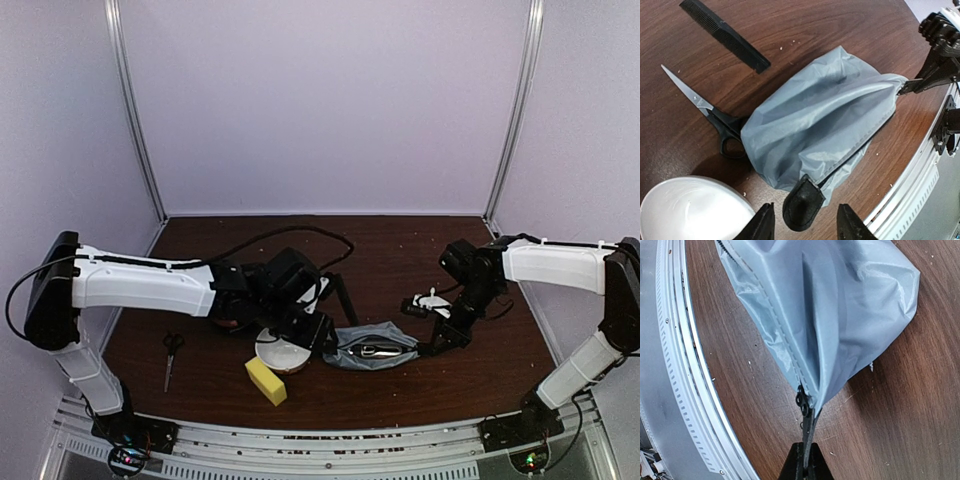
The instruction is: Sort the hair-cutting tools
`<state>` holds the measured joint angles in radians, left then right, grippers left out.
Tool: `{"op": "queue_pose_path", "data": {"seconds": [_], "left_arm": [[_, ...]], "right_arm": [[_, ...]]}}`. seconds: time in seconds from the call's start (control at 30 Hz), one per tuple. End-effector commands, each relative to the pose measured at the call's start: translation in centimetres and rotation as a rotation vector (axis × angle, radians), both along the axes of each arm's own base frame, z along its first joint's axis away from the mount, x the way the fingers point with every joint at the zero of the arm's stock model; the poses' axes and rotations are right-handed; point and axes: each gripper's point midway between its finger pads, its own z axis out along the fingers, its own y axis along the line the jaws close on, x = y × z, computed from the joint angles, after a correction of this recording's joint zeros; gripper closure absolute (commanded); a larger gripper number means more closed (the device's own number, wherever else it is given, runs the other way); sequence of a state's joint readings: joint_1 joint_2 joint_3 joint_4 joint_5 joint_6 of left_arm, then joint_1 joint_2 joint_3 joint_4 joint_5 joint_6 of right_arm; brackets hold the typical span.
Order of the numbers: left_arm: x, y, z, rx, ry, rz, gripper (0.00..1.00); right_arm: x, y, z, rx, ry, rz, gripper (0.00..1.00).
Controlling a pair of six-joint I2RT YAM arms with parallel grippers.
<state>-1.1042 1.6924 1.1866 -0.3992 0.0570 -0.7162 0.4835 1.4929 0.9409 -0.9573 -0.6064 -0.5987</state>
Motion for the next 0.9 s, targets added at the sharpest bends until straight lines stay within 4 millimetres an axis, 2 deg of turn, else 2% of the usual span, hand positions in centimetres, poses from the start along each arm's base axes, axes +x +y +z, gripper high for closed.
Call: {"op": "queue_pose_path", "data": {"seconds": [0.0,0.27,0.43,0.53,0.57,0.63,0.73,0.8,0.83,0.87], "left_arm": [[-0.1,0.0,-0.7,0.015,0.049,0.025,0.57],[0.3,0.0,-1.8,0.059,0.067,0.027,0.57],[-0.3,-1.6,-1.9,-0.006,0.111,-0.023,0.76],[-0.4,-2.5,-0.6,-0.047,0.098,-0.07,0.98],[-0.3,-2.5,0.0,-0.05,0.083,-0.081,1.0],[0.7,-1.4,1.4,-0.028,0.034,-0.067,1.0],[3.3,2.3,3.3,0.006,-0.077,0.021,1.0],[4.3,4.6,3.1,0.008,-0.094,0.055,1.0],[4.6,5.8,2.3,0.016,-0.083,0.07,1.0],[4.7,6.1,1.9,0.009,-0.074,0.07,1.0]], "right_arm": [[-0.3,0.1,0.3,0.014,0.023,0.002,1.0],[-0.4,0.1,0.5,0.021,0.019,0.008,1.0],[-0.3,0.2,0.9,0.03,0.011,0.006,1.0],[-0.4,0.2,2.2,0.042,0.001,0.007,1.0],[-0.5,0.0,2.9,0.043,-0.001,0.015,1.0],[-0.7,-0.8,4.5,0.023,-0.01,0.036,1.0],[-0.5,-2.9,6.8,-0.007,-0.051,0.031,1.0],[-0.3,-4.4,7.4,-0.041,-0.074,0.03,1.0],[-0.3,-5.1,7.3,-0.061,-0.072,0.034,1.0],[-0.3,-5.7,7.2,-0.078,-0.06,0.023,1.0]]}}
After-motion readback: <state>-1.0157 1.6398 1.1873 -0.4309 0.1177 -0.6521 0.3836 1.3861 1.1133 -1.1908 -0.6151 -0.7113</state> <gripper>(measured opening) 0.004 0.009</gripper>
